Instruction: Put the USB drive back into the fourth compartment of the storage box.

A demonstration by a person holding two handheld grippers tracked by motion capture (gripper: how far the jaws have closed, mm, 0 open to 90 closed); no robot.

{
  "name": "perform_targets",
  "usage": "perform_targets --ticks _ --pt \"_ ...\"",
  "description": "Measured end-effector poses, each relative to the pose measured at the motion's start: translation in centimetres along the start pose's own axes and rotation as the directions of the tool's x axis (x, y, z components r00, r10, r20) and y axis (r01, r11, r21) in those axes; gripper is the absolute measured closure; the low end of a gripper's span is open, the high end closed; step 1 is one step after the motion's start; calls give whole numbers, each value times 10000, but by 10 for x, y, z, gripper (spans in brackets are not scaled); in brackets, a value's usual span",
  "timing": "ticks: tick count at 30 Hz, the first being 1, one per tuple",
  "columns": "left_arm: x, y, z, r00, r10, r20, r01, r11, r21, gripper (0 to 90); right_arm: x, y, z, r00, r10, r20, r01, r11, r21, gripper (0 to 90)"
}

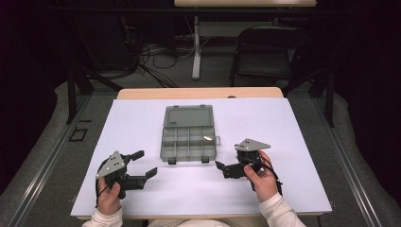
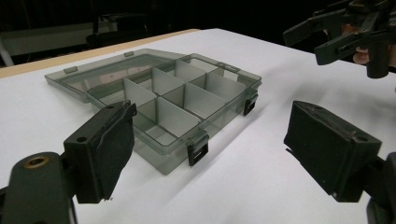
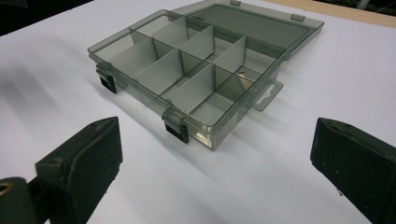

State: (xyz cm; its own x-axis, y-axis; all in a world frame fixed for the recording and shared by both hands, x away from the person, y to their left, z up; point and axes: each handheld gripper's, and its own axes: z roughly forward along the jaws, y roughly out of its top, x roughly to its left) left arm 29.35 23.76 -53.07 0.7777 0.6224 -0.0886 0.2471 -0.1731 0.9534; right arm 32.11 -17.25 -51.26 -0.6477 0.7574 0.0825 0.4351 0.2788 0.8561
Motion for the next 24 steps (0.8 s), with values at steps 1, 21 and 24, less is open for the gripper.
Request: perform_targets --ticks 1,21,24 --pt "0 0 0 10000 -2 10 2 10000 2 156 1 -1 -6 9999 -91 122 91 10000 -36 19" --pt "-2 1 0 10000 49 -63 -49 10000 16 156 -24 -36 -56 9916 533 1178 -461 9970 -629 19" --pt "-1 1 0 10000 39 -36 -39 10000 36 156 -28 -43 -56 9895 886 1139 -825 9950 -570 19"
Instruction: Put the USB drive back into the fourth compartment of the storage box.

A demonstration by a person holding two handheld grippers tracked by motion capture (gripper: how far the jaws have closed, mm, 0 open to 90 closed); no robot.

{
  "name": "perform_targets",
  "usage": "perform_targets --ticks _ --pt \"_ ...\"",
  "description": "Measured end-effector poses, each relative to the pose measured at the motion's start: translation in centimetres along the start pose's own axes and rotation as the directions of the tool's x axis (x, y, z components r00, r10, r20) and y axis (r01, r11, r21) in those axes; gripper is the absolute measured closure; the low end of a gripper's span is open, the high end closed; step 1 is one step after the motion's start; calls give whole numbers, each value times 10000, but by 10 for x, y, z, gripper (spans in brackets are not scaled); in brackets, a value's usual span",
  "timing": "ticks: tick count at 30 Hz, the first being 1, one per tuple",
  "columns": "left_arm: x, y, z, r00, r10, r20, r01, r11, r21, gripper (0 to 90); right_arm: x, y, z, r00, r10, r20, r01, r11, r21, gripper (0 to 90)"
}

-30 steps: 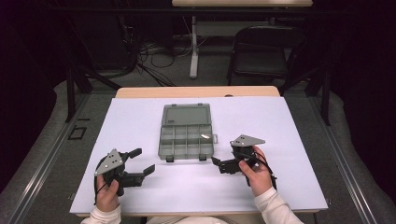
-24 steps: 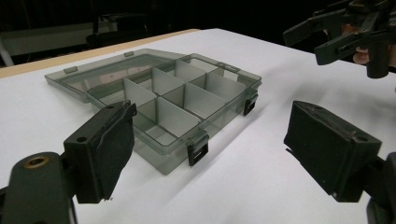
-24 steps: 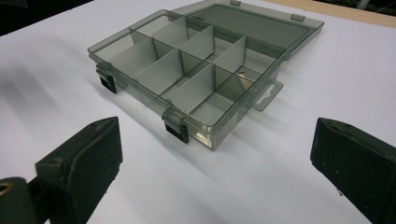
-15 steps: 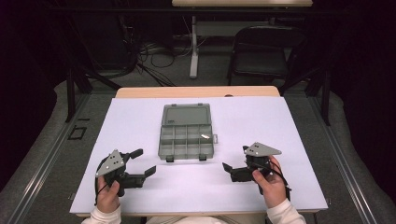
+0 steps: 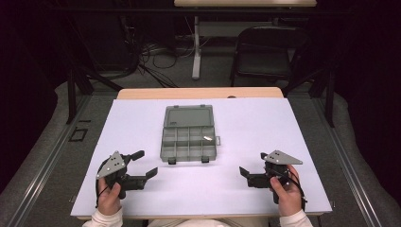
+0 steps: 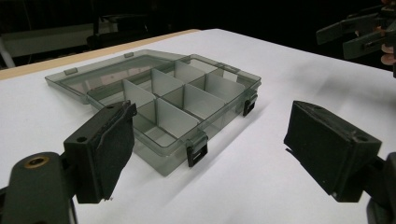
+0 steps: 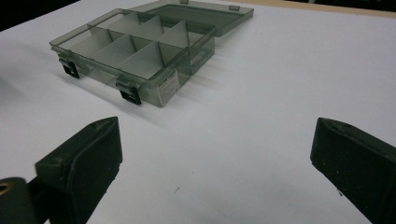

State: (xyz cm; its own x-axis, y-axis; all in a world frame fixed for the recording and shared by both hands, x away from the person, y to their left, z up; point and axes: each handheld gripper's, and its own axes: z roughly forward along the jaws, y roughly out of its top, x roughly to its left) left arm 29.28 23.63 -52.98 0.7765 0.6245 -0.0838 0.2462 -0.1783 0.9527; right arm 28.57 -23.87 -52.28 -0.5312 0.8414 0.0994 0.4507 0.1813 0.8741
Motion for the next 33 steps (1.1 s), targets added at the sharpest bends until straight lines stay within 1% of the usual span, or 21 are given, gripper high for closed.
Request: perform_targets --ticks 2,3,6,7,8,9,12,13,15,16,19,25,27,30,31,33 --pt "0 0 0 10000 -2 -17 2 10000 -5 156 -3 -3 2 10000 76 15 -76 10000 -25 19" --pt "0 0 0 10000 -2 -19 2 10000 -12 156 -4 -6 4 10000 73 66 -73 10000 62 19" --pt "1 0 0 10000 -30 5 30 10000 -46 156 -7 -8 6 9999 -5 164 4 10000 74 18" --pt "1 0 0 10000 -44 7 44 10000 -49 156 -8 -10 6 9996 48 284 -49 10000 28 18" --pt "1 0 0 10000 -28 31 29 10000 -22 156 -11 -12 7 9987 78 499 -77 10000 -35 18" --pt "2 0 0 10000 -24 38 25 10000 -10 156 -13 -14 8 9979 104 639 -103 9999 -6 18" --pt "2 0 0 10000 -26 45 26 10000 -9 156 -16 -16 9 9972 171 732 -175 9998 48 18" --pt "2 0 0 10000 -37 44 37 10000 -8 156 -20 -18 11 9962 185 853 -196 9997 127 18" --pt "2 0 0 10000 -63 44 63 10000 39 156 -21 -18 11 9960 195 877 -207 9997 130 18" --pt "2 -1 0 10000 -88 7 88 10000 23 155 -22 -19 12 9953 301 921 -314 9994 123 18" --pt "3 -1 0 9999 -132 23 132 9999 -21 156 -23 -20 12 9952 278 943 -294 9994 165 18" --pt "4 -1 0 9999 -156 -62 157 9999 47 156 -25 -21 14 9945 255 1019 -289 9991 315 18" --pt "5 -2 0 9997 -191 -116 192 9998 46 156 -25 -22 14 9942 319 1029 -343 9992 222 18" --pt "6 -2 0 9998 -213 -45 213 9998 43 156 -26 -21 13 9940 319 1048 -354 9989 314 18" --pt "6 -2 0 9997 -234 -101 235 9997 70 156 -26 -21 13 9929 309 1149 -340 9991 255 18" --pt "6 -2 0 9996 -259 -130 260 9996 60 156 -26 -21 13 9926 299 1177 -330 9992 246 18"
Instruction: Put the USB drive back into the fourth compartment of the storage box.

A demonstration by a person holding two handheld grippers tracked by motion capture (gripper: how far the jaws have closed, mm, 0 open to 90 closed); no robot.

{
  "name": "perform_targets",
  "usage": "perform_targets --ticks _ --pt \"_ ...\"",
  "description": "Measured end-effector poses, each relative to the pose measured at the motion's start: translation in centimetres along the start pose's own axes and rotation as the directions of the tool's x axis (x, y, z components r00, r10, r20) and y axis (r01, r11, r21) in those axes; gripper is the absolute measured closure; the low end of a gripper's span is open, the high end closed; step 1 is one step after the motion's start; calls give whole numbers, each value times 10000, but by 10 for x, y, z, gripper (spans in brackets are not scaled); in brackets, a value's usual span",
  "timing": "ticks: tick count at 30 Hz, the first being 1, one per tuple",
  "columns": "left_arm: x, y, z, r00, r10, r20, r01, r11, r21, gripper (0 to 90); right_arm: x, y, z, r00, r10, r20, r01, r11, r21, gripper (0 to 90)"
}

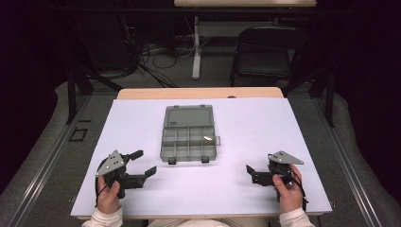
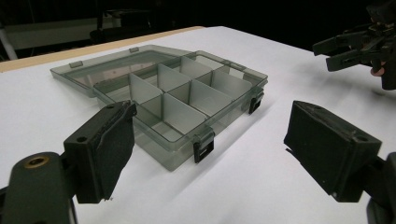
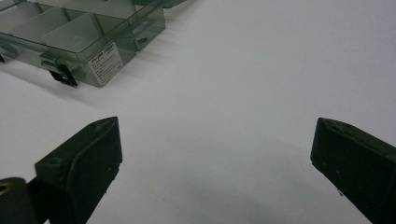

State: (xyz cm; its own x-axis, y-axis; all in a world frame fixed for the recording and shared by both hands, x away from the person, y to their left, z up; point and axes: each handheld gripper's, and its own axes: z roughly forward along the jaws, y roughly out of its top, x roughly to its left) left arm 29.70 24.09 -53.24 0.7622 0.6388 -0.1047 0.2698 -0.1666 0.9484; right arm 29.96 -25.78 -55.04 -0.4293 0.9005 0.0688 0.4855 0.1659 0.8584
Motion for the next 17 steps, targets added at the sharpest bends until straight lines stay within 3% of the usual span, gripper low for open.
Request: perform_targets --ticks 17 --pt "8 -2 -2 9986 -422 -316 424 9991 36 156 -7 -2 0 9989 344 325 -346 9994 61 18"
